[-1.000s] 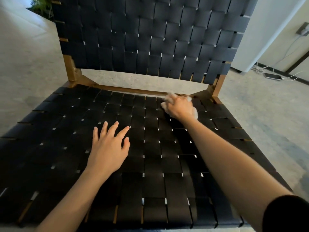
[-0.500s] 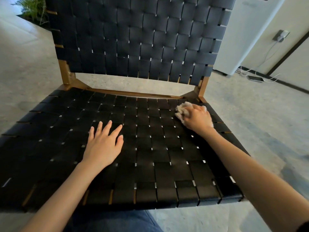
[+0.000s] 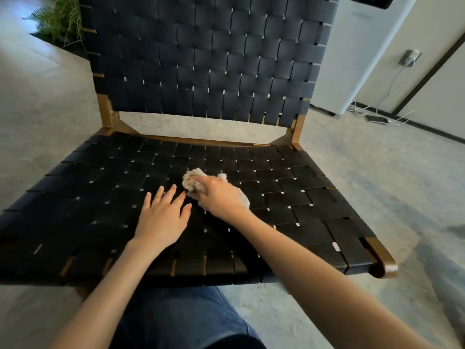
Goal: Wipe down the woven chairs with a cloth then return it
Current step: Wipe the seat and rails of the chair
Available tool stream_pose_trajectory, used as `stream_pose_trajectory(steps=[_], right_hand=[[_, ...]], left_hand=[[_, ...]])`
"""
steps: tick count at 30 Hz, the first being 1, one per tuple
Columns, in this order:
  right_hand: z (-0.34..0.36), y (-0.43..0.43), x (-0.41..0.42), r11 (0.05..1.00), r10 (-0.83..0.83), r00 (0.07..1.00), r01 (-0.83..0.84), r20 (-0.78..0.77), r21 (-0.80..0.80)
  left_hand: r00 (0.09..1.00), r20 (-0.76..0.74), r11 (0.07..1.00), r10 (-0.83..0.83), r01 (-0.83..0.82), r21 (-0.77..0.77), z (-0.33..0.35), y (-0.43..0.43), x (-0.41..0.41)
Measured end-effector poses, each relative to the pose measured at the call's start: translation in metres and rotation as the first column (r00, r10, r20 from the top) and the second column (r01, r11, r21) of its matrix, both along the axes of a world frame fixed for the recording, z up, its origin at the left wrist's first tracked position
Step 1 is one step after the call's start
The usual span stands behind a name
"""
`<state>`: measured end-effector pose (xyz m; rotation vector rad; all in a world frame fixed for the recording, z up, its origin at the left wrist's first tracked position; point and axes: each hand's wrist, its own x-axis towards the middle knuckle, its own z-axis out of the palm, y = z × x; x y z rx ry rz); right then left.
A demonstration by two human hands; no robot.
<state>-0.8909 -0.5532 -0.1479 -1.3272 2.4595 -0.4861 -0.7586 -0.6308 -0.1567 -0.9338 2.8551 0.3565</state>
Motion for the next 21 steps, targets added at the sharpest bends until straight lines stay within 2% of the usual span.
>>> stream_pose_trajectory(steps=[3, 5, 8, 9, 12, 15, 18, 21], right_hand=[[0.002, 0.026, -0.017, 0.998, -0.052, 0.999, 0.052, 0.011, 0.026], [0.006, 0.064, -0.044, 0.988, -0.127, 0.987, 0.135, -0.102, 0.076], [0.02, 0.133, -0.087, 0.942, -0.264, 0.902, 0.317, -0.342, 0.11], [0.025, 0.15, -0.096, 0.93, -0.292, 0.883, 0.351, -0.367, 0.106], [0.038, 0.166, -0.092, 0.915, -0.33, 0.887, 0.385, -0.323, 0.122], [0.04, 0.144, -0.049, 0.915, -0.357, 0.905, 0.388, -0.23, 0.107], [0.031, 0.106, 0.005, 0.964, -0.26, 0.963, 0.262, -0.071, 0.032], [0.024, 0.075, 0.05, 0.99, -0.141, 0.989, 0.142, -0.032, 0.005]], left_hand=[[1.0, -0.026, 1.0, -0.007, 0.008, 0.02, 0.001, 0.003, 0.005], [0.999, -0.044, 1.0, -0.009, 0.01, 0.024, 0.002, 0.003, 0.006], [0.998, -0.06, 1.0, -0.008, 0.008, 0.009, 0.001, 0.004, 0.007], [0.998, -0.064, 1.0, -0.008, 0.009, 0.007, 0.001, 0.004, 0.008], [0.998, -0.065, 1.0, -0.01, 0.011, 0.018, 0.001, 0.005, 0.011], [0.997, -0.072, 1.0, -0.003, 0.004, 0.02, 0.005, 0.012, 0.015], [0.996, -0.089, 1.0, -0.013, 0.014, 0.018, 0.008, 0.019, 0.025], [0.995, -0.09, 0.999, -0.032, 0.034, 0.024, 0.01, 0.022, 0.035]])
